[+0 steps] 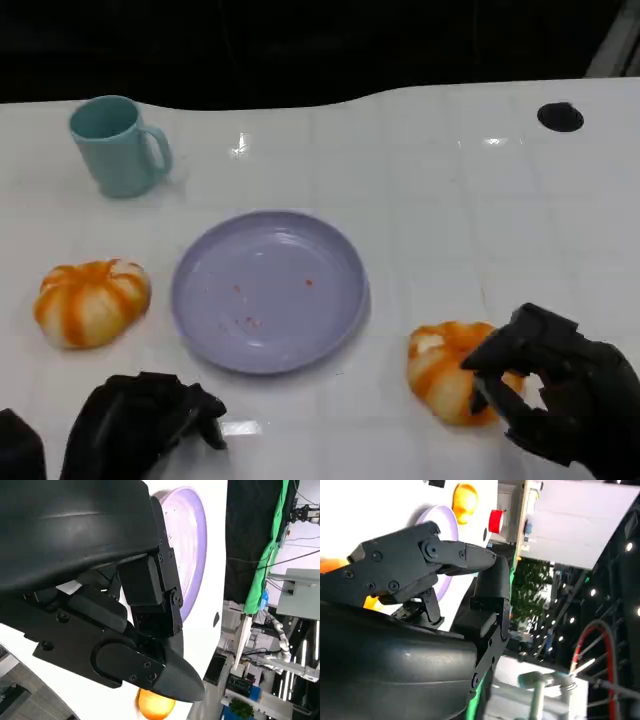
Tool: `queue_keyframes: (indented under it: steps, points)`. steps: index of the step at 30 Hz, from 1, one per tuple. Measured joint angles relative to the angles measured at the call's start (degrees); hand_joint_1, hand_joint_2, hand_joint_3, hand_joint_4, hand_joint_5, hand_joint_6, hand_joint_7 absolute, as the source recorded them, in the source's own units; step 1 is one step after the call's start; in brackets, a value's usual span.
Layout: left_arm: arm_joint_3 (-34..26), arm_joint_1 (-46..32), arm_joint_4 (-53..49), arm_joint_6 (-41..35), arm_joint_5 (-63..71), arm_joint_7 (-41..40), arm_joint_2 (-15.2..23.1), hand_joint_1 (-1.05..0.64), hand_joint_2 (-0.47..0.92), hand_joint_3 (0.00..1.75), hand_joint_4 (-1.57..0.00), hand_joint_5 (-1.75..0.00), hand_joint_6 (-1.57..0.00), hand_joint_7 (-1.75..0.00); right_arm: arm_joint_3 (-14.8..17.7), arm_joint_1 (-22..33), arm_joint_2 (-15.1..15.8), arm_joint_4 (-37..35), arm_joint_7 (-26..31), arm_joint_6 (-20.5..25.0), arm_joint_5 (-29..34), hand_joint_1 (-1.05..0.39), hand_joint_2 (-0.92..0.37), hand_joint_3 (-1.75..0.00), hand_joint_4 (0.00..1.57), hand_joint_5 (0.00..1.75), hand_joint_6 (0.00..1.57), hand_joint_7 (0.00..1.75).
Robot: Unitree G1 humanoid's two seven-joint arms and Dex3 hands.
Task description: Grasp the bread from the table and place it into the plate.
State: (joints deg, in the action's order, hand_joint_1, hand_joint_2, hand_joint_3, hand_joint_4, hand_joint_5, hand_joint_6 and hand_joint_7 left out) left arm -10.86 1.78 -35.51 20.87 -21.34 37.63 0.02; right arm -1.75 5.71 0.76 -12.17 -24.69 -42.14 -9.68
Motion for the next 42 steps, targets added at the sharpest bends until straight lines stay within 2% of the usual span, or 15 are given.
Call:
queue_keyframes:
  steps: [4,6,8,9,11,16,24,29,35,42]
  points:
    - [0.0,0.0,0.0,0.0,0.0,0.0,0.0,-1.05,0.80,0.00,-0.76,-1.66,-1.57,-0.15,-0.2,-1.1,2.2,0.8,0.0,-1.5,2.1,-0.50,-0.92,-0.24,0.47,1.10,0.43,0.71]
    - [0.0,0.1,0.0,0.0,0.0,0.0,0.0,-1.05,0.80,0.00,-0.76,-1.67,-1.57,-0.15,0.0,-1.3,3.7,1.7,1.0,-2.8,6.8,-0.57,-0.92,-0.29,0.38,0.99,0.35,0.64]
    - [0.0,0.1,0.0,0.0,0.0,0.0,0.0,-1.05,0.80,0.00,-0.76,-1.67,-1.57,-0.15,0.9,-1.7,6.0,2.8,3.1,-4.6,14.0,-0.61,-0.92,-0.32,0.30,0.89,0.30,0.58]
    - [0.0,0.1,0.0,0.0,0.0,0.0,0.0,-1.05,0.80,0.00,-0.76,-1.66,-1.57,-0.15,1.4,-2.0,7.4,3.7,4.2,-4.9,17.6,-0.62,-0.92,-0.32,0.28,0.83,0.29,0.54]
    - [0.0,0.1,0.0,0.0,0.0,0.0,0.0,-1.05,0.80,0.00,-0.76,-1.66,-1.57,-0.15,2.0,-2.4,9.7,5.8,5.8,-5.2,22.9,-0.63,-0.92,-0.26,0.30,0.59,0.34,0.31]
    - [0.0,0.0,0.0,0.0,0.0,0.0,0.0,-1.05,0.80,0.00,-0.76,-1.66,-1.57,-0.15,2.2,-1.7,14.5,11.7,6.9,-3.4,28.4,-0.63,-0.92,-0.19,0.23,0.35,0.36,0.07]
    - [0.2,-0.4,0.8,-0.3,0.3,-0.6,0.0,-1.05,0.80,0.00,-0.77,-1.66,-1.57,-0.16,1.5,-0.5,19.2,20.5,6.8,4.1,34.8,-0.68,-0.92,-0.16,0.11,0.23,0.27,0.00]
    - [0.2,-0.6,1.0,-0.4,0.3,-0.6,-0.1,-1.05,0.80,0.00,-0.77,-1.66,-1.57,-0.16,0.0,-1.2,21.8,24.2,6.8,8.8,43.8,-0.68,-0.92,-0.14,0.08,0.20,0.23,0.00]
    - [0.2,-0.6,1.1,-0.5,0.3,-0.6,-0.1,-1.05,0.80,0.00,-0.76,-1.67,-1.57,-0.15,-3.7,-3.3,23.0,26.0,6.8,14.9,54.0,-0.64,-0.92,-0.06,0.11,0.20,0.29,0.02]
    - [0.2,-0.7,1.5,-0.9,0.3,-0.6,-0.2,-1.05,0.80,0.00,-0.76,-1.67,-1.57,-0.16,-7.3,-5.7,23.8,24.4,10.2,18.4,60.3,-0.63,-0.92,-0.04,0.15,0.21,0.31,0.02]
